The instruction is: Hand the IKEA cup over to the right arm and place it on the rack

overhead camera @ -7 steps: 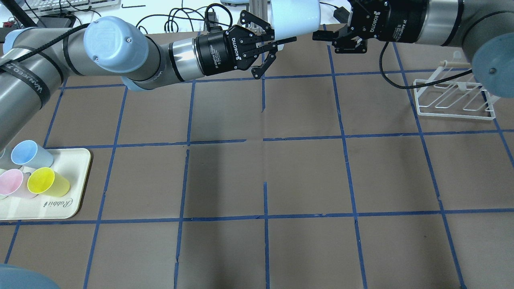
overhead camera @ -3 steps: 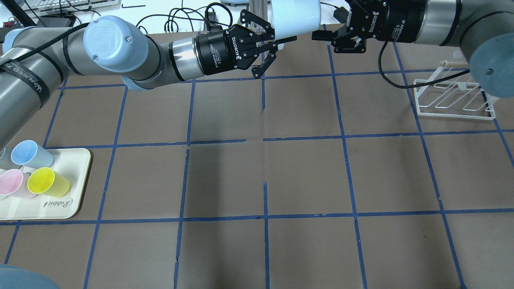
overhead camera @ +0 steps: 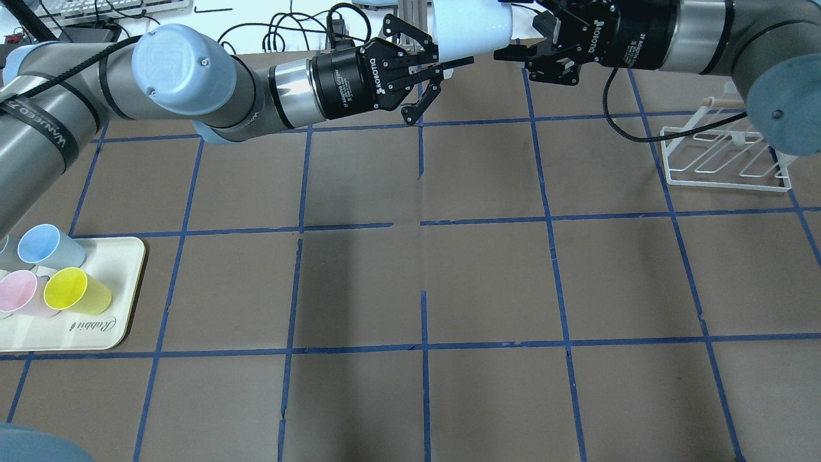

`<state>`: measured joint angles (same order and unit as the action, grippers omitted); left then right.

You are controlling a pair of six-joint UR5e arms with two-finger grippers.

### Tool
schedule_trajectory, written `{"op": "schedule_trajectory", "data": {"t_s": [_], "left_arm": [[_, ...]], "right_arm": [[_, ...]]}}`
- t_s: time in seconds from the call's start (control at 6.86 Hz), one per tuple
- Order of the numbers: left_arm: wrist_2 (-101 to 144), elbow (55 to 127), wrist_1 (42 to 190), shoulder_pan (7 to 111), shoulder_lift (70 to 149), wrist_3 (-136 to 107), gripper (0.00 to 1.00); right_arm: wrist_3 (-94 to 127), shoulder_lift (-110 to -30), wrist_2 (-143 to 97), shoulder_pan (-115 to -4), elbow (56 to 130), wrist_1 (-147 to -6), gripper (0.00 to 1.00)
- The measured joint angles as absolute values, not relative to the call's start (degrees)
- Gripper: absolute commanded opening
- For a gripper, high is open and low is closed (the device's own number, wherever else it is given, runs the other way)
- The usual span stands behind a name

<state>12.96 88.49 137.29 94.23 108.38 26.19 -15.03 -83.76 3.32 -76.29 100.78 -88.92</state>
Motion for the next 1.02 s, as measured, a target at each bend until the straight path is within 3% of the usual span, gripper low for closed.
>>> {"op": "schedule_trajectory", "data": {"t_s": [0.15,0.73,1.02], "left_arm": [[13.0,88.5,137.3,94.2,108.4,26.2,0.0],[12.9,88.2,137.3,94.3,108.4,26.2,0.0],[12.8,88.1,137.5,94.3,108.4,26.1,0.99]], "right_arm": [[-15.0,-83.6,3.3,-76.3,100.8,-89.0,0.74],[-15.0,-83.7,3.3,-76.3,100.7,-89.2,0.48],[-15.0,-83.7,3.4,-76.3,100.6,-89.5,0.47]]}}
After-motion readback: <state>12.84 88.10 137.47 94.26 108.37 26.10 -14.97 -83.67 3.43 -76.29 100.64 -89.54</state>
